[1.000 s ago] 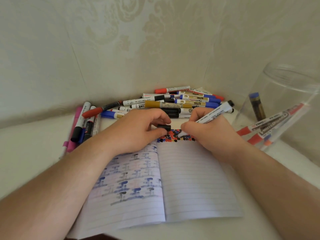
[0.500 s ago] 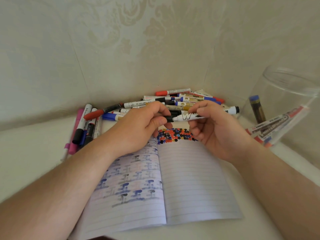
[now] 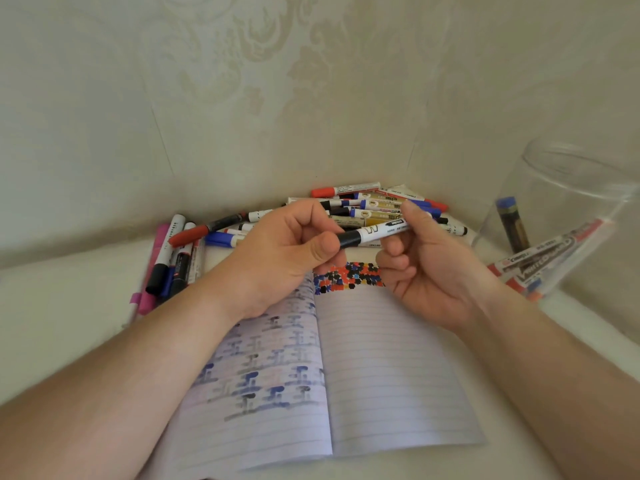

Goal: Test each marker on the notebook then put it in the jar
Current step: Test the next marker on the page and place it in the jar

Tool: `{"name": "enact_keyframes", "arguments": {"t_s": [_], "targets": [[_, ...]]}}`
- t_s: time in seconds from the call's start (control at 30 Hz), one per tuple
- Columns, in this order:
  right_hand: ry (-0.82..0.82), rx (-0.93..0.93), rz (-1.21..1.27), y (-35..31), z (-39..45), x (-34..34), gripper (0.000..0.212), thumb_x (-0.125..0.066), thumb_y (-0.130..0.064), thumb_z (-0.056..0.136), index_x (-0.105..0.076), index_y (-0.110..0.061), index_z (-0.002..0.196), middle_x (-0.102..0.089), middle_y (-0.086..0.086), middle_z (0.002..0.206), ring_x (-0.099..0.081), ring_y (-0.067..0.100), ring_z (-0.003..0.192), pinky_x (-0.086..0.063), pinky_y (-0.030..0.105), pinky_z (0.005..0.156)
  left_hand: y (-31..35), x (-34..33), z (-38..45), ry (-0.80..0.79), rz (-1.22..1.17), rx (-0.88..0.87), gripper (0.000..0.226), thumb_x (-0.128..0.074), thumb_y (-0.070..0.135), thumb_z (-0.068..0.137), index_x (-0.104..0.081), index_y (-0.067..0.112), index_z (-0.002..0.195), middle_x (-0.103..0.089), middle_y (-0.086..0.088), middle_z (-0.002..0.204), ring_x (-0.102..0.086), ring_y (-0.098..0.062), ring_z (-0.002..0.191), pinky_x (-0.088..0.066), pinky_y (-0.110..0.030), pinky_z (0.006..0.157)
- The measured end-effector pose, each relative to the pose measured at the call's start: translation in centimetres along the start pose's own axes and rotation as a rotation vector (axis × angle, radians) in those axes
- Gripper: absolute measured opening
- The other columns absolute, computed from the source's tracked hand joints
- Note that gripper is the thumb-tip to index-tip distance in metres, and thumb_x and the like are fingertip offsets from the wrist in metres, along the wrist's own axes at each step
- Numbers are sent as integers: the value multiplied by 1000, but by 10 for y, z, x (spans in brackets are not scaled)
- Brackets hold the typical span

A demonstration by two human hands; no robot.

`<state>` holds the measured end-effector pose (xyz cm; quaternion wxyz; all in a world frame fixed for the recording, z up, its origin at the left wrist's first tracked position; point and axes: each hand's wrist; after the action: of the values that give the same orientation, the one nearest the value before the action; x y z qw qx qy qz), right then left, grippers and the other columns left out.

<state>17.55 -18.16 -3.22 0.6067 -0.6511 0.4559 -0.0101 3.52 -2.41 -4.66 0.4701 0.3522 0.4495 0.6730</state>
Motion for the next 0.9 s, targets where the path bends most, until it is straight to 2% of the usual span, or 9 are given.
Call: {"name": "enact_keyframes", "arguments": {"t_s": [0.17, 0.3, 0.37, 0.5, 0.57, 0.67, 0.73, 0.8, 0.9], "targets": [[23, 49, -15, 6, 4, 1, 45, -49, -41, 108, -52, -12, 74, -50, 3, 56, -41, 10, 45, -28, 18, 38, -4, 2, -1, 1, 63, 13, 34, -80, 69, 67, -70, 39, 80, -74, -1, 73, -58, -11, 60, -50, -25, 64], [3, 146, -97, 3, 0, 2, 36, -48, -43, 108, -52, -10, 93, -52, 5, 61, -44, 12, 48, -33, 21, 40, -2, 3, 0, 34, 117, 32, 8, -73, 44, 78, -70, 37, 79, -74, -1, 71, -55, -10, 59, -48, -27, 63], [7, 235, -191, 0, -7, 2, 33, -48, -45, 107, -52, -13, 101, -54, 4, 65, -45, 14, 52, -35, 22, 43, 1, 4, 2, 82, 136, 35, 12, -72, 37, 78, -69, 27, 84, -75, 0, 72, -56, -8, 58, -48, -21, 62], [90, 646, -575, -6, -30, -9, 21, -58, -31, 107, -59, -18, 90, -60, 1, 70, -55, 18, 65, -47, 30, 58, -4, 10, 3, 127, 494, 15, 19, -76, 46, 78, -70, 40, 94, -76, 18, 87, -65, -1, 74, -51, -17, 74], [121, 869, -699, -18, -49, -16, 12, -66, -19, 103, -66, -22, 91, -64, -4, 72, -61, 16, 70, -53, 30, 66, -8, 13, 2, 140, 698, -57, 17, -81, 44, 81, -67, 45, 91, -70, 24, 86, -62, 2, 78, -44, -11, 70], [245, 1139, -754, -65, -83, -13, 8, -72, -17, 98, -68, -20, 104, -74, 3, 87, -68, 15, 74, -58, 29, 72, -12, 18, 1, 190, 936, -151, 13, -76, 39, 88, -64, 44, 89, -64, 23, 83, -56, 2, 84, -38, -17, 73], [398, 1236, -753, -104, -103, 0, 40, -78, -41, 92, -65, -14, 118, -74, 14, 96, -71, 18, 76, -58, 30, 72, -16, 23, 2, 226, 1034, -150, 12, -74, 32, 89, -66, 40, 90, -62, 20, 87, -51, -3, 87, -39, -27, 80], [583, 1286, -806, -133, -118, 15, 73, -79, -61, 84, -60, -6, 127, -73, 8, 90, -71, 17, 74, -59, 35, 72, -20, 26, 2, 262, 1102, -83, 14, -74, 26, 87, -69, 37, 93, -62, 16, 91, -50, -12, 94, -43, -36, 86], [718, 1265, -1023, -139, -126, 33, 41, -73, -34, 94, -42, -29, 120, -69, -4, 82, -68, 19, 72, -57, 40, 74, -21, 24, 1, 309, 1198, 10, 16, -65, 27, 79, -69, 37, 91, -61, 13, 90, -54, -21, 96, -48, -42, 89]]}}
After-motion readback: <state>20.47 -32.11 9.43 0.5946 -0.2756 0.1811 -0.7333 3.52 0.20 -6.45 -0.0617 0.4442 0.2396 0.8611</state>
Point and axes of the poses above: each hand's wrist, its own z-axis towards the middle knuckle, its own x-axis out of the back of the hand, y = z × x
